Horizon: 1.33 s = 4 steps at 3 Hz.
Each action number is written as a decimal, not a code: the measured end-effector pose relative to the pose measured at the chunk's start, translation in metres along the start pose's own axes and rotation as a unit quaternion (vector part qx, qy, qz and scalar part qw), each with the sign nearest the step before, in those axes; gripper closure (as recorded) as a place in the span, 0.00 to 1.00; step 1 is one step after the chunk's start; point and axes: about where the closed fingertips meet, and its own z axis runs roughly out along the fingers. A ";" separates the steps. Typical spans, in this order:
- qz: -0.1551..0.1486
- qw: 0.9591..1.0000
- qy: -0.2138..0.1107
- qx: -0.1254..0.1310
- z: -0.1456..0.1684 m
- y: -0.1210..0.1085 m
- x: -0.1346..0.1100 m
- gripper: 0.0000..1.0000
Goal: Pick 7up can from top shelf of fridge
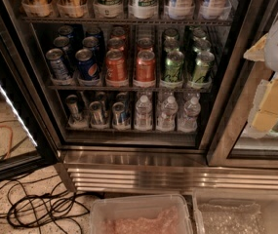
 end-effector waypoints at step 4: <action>0.124 0.989 -0.022 0.073 0.015 -0.029 -0.043 0.00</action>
Offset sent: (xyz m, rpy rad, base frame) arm 0.0251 0.0209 -0.0084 0.0879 -0.0741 -0.2624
